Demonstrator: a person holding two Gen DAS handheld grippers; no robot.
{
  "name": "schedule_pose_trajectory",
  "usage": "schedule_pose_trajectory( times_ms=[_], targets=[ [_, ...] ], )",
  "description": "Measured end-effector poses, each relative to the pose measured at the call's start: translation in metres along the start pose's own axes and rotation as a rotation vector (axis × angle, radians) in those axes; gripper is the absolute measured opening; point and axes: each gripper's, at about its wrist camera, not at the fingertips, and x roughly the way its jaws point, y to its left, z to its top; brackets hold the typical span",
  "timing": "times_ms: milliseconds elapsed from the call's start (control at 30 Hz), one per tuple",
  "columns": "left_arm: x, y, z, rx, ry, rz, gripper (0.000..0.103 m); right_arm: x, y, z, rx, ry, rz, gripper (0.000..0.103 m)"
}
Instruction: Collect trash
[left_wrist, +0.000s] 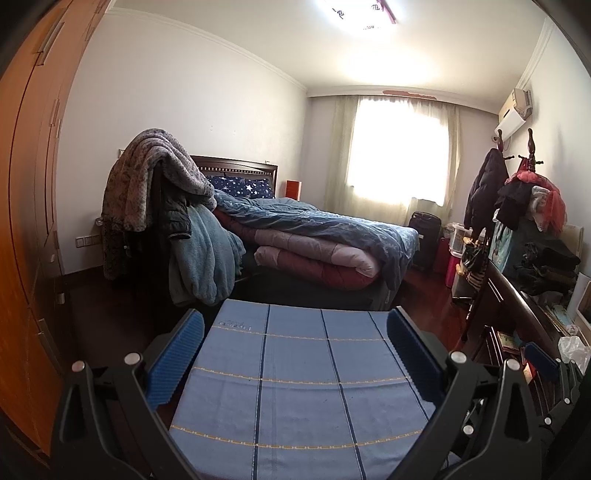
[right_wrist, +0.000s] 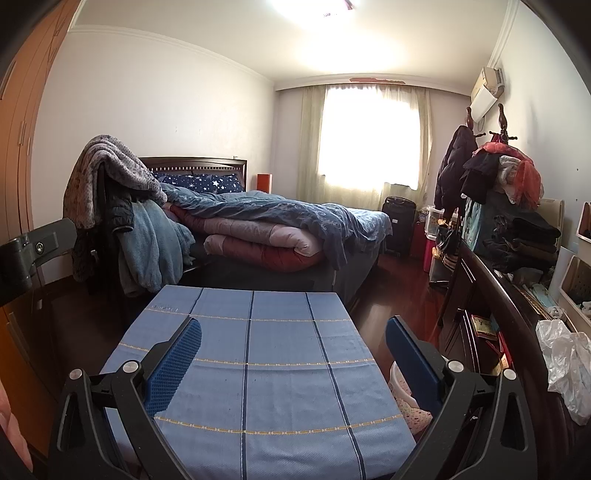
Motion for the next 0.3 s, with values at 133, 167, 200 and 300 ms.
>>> schedule_pose_trajectory(
  times_ms=[133,167,200,300],
  targets=[
    [-0.0011,0.0017,-0.0003,-0.009,-0.01,-0.001,0.1,-0.0003,-0.0003,-0.0001,0.001,0.0,0.001,0.099],
    [-0.0013,0.0024,-0.0004,-0.013,-0.011,-0.006,0.1,0.0,-0.0002,-0.0001,0.0,0.001,0.001,0.099],
    [-0.0015,0.0021,-0.0006,-0.014,-0.009,-0.007,0.1,-0.0001,-0.0003,-0.0001,0.001,0.001,0.002,0.099],
    [0.001,0.0015,-0.0005,-0.006,0.004,0.007,0.1,-0.0001,-0.0003,0.0,-0.001,0.001,0.001,0.099]
  ],
)
